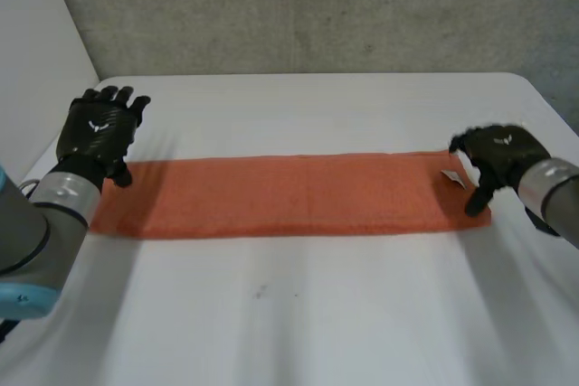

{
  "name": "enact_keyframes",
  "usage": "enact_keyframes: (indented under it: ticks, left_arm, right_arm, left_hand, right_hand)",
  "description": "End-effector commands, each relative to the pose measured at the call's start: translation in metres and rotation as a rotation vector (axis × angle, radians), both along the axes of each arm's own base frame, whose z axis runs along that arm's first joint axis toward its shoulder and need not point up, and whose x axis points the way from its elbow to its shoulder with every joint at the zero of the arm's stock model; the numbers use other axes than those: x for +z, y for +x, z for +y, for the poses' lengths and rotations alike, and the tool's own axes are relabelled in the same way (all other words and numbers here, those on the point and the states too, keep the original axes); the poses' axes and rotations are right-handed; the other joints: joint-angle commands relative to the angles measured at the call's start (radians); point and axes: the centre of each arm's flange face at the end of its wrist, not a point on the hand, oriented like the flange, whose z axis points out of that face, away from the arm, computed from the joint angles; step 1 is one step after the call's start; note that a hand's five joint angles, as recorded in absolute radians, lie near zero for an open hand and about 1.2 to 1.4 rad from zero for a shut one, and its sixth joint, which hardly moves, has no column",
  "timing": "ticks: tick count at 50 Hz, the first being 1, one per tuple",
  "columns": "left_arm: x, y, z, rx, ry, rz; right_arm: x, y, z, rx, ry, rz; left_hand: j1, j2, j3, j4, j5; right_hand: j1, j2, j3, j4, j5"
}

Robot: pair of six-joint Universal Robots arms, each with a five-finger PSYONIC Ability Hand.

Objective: Fold the laundry

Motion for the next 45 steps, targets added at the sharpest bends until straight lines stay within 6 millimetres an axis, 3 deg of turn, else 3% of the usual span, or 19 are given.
enact_keyframes:
  ticks: [1, 5, 11, 14, 16, 19, 20, 22, 27, 29, 30, 32, 33, 35, 39, 45]
  left_arm:
    - [0.0, 0.0, 0.016, -0.007, 0.097, 0.151]
    - [0.0, 0.001, 0.016, -0.002, 0.104, 0.154]
    - [-0.002, 0.002, 0.015, 0.0, 0.11, 0.154]
    - [-0.003, 0.001, 0.016, -0.002, 0.113, 0.152]
    - [-0.004, 0.001, 0.017, -0.001, 0.117, 0.151]
    - [-0.006, 0.001, 0.019, -0.005, 0.122, 0.15]
    - [-0.005, 0.001, 0.019, -0.007, 0.121, 0.151]
    - [-0.005, 0.0, 0.02, -0.009, 0.121, 0.151]
    - [-0.006, 0.001, 0.02, -0.005, 0.122, 0.15]
    - [-0.005, 0.001, 0.02, -0.004, 0.122, 0.151]
    - [-0.006, 0.001, 0.02, -0.004, 0.124, 0.152]
    - [-0.006, 0.001, 0.02, -0.002, 0.124, 0.152]
    - [-0.006, 0.001, 0.02, -0.004, 0.124, 0.152]
    - [-0.005, 0.002, 0.02, -0.002, 0.123, 0.152]
    - [-0.005, 0.001, 0.02, -0.002, 0.123, 0.152]
    - [-0.005, 0.001, 0.021, -0.005, 0.126, 0.157]
  right_arm:
    - [-0.025, -0.012, -0.003, 0.011, 0.072, -0.009]
    - [-0.047, -0.013, -0.008, 0.022, 0.085, -0.017]
    - [-0.061, -0.014, -0.014, 0.027, 0.073, 0.006]
    - [-0.064, -0.016, -0.016, 0.027, 0.064, 0.026]
    - [-0.065, -0.019, -0.018, 0.028, 0.055, 0.044]
    - [-0.068, -0.019, -0.02, 0.029, 0.052, 0.053]
    - [-0.07, -0.022, -0.023, 0.021, 0.049, 0.06]
    - [-0.07, -0.026, -0.026, 0.006, 0.043, 0.069]
    - [-0.066, -0.049, -0.039, -0.082, 0.018, 0.106]
    - [-0.06, -0.076, -0.052, -0.173, 0.002, 0.131]
    - [-0.06, -0.076, -0.052, -0.173, 0.002, 0.131]
    - [-0.054, -0.113, -0.064, -0.27, -0.01, 0.152]
    - [-0.054, -0.113, -0.064, -0.27, -0.01, 0.153]
    - [-0.047, -0.142, -0.071, -0.319, -0.027, 0.169]
    - [-0.046, -0.151, -0.072, -0.316, -0.022, 0.19]
    - [-0.042, -0.143, -0.071, -0.267, -0.024, 0.155]
  left_hand:
    - [-0.006, 0.01, 0.008, 0.007, -0.028]
    - [-0.006, 0.01, 0.008, 0.007, -0.028]
    - [-0.006, 0.01, 0.008, 0.007, -0.028]
    - [-0.006, 0.01, 0.008, 0.007, -0.028]
    - [-0.006, 0.01, 0.008, 0.007, -0.028]
    - [-0.006, 0.01, 0.008, 0.007, -0.028]
    - [-0.006, 0.01, 0.008, 0.007, -0.028]
    - [-0.006, 0.01, 0.008, 0.007, -0.028]
    - [-0.006, 0.01, 0.008, 0.007, -0.028]
    - [-0.006, 0.01, 0.008, 0.007, -0.028]
    - [-0.006, 0.01, 0.008, 0.007, -0.028]
    - [-0.006, 0.01, 0.008, 0.007, -0.028]
    - [-0.006, 0.01, 0.008, 0.007, -0.028]
    - [-0.006, 0.01, 0.008, 0.007, -0.028]
    - [-0.006, 0.01, 0.008, 0.007, -0.028]
    - [-0.006, 0.01, 0.008, 0.007, -0.028]
  right_hand:
    - [0.228, 0.17, 0.174, 0.176, 0.177]
    - [0.242, 0.185, 0.188, 0.191, 0.192]
    - [0.351, 0.294, 0.297, 0.3, 0.301]
    - [0.501, 0.443, 0.447, 0.449, 0.45]
    - [0.732, 0.674, 0.678, 0.68, 0.681]
    - [0.821, 0.763, 0.767, 0.769, 0.77]
    - [1.059, 1.002, 1.005, 1.008, 1.009]
    - [1.081, 1.024, 1.027, 1.03, 1.031]
    - [1.081, 1.024, 1.027, 1.03, 1.031]
    - [1.081, 1.024, 1.027, 1.03, 1.031]
    - [1.081, 1.024, 1.027, 1.03, 1.031]
    - [1.081, 1.024, 1.027, 1.03, 1.031]
    - [1.081, 1.024, 1.027, 1.03, 1.031]
    - [1.081, 1.024, 1.027, 1.03, 1.031]
    - [1.081, 1.024, 1.027, 1.03, 1.031]
    - [1.081, 1.024, 1.027, 1.03, 1.031]
